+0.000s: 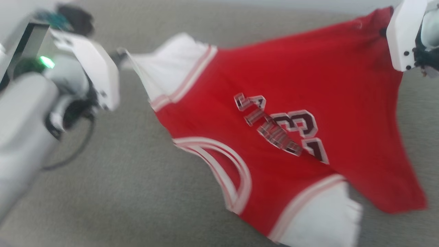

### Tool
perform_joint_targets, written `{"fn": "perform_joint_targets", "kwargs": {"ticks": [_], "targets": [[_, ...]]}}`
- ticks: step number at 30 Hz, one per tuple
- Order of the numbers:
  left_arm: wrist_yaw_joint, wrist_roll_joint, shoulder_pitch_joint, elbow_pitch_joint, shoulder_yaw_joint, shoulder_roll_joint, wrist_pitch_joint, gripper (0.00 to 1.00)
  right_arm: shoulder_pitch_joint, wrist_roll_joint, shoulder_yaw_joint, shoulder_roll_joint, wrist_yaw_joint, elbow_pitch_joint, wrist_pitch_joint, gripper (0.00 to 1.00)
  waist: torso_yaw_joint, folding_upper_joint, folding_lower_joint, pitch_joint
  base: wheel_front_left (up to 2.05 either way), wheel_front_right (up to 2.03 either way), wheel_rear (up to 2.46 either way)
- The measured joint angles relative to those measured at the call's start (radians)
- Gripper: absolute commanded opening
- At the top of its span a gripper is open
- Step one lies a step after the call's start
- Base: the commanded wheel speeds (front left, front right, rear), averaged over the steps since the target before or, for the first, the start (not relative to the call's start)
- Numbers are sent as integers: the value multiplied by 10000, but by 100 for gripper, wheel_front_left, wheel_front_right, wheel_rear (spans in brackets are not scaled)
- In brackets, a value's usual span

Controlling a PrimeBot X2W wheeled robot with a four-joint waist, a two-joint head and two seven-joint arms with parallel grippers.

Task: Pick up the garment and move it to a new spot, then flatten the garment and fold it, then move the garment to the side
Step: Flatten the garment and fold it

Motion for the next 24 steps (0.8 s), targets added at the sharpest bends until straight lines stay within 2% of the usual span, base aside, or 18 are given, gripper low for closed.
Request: {"fn": "perform_joint_targets", "kwargs": {"ticks": [6, 12, 15, 18, 24], "targets": [[2, 109, -1271, 38, 228, 700, 920, 0, -147, 146, 261, -161, 0, -633, -430, 0, -665, 0, 0, -826, 0, 0, 0], [-192, 213, -2458, 685, 293, 894, 1615, 0, -267, 222, 48, -73, 0, -1028, -631, 0, -1379, 1, 0, -1703, 0, 0, 0], [-401, 387, -2902, 1087, 307, 817, 1643, 0, -404, 171, -138, 33, 2, -1024, -752, 0, -1675, 1, 0, -1897, 0, 0, 0], [-543, 606, -3489, 1540, 349, 516, 1244, 0, -677, -174, -583, 182, 0, -677, -1252, 0, -1872, 1, 0, -1846, 0, 0, 0], [-617, 1227, -5022, 2757, 614, -270, -196, 0, -1623, -1390, -1476, 922, 2, 430, -3035, 0, -1959, 0, 0, -1088, 0, 0, 0]]}}
